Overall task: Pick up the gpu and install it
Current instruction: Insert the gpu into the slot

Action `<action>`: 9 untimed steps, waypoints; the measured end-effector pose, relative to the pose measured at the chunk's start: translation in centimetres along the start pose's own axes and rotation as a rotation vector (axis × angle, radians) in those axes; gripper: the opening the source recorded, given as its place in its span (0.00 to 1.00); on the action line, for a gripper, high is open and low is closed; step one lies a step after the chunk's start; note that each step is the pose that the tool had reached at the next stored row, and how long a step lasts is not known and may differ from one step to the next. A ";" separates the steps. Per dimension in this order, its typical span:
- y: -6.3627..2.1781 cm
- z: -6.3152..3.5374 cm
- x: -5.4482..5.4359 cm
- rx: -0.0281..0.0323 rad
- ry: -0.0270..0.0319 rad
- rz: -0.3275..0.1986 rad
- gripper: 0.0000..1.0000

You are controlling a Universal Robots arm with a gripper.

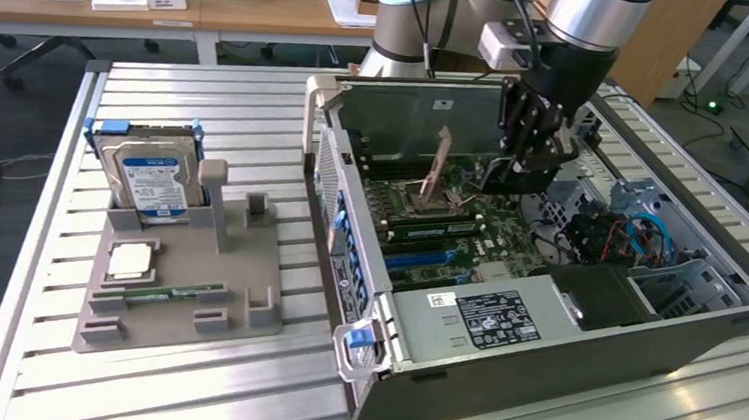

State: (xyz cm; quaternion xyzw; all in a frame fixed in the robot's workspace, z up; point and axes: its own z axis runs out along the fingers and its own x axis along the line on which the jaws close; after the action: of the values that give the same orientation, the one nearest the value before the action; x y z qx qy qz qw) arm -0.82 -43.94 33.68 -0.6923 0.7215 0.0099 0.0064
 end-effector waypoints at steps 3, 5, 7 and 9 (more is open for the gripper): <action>0.02 0.12 0.0 -0.0001 0.0005 0.000 0.26; 0.04 0.21 0.0 -0.0001 0.0004 0.000 0.26; 0.07 0.32 0.0 -0.0001 0.0005 0.000 0.26; 0.10 0.42 0.0 -0.0001 0.0005 0.000 0.26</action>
State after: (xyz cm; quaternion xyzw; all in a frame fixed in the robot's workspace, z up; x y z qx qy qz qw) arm -0.93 -43.95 33.26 -0.6923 0.7215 0.0098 0.0062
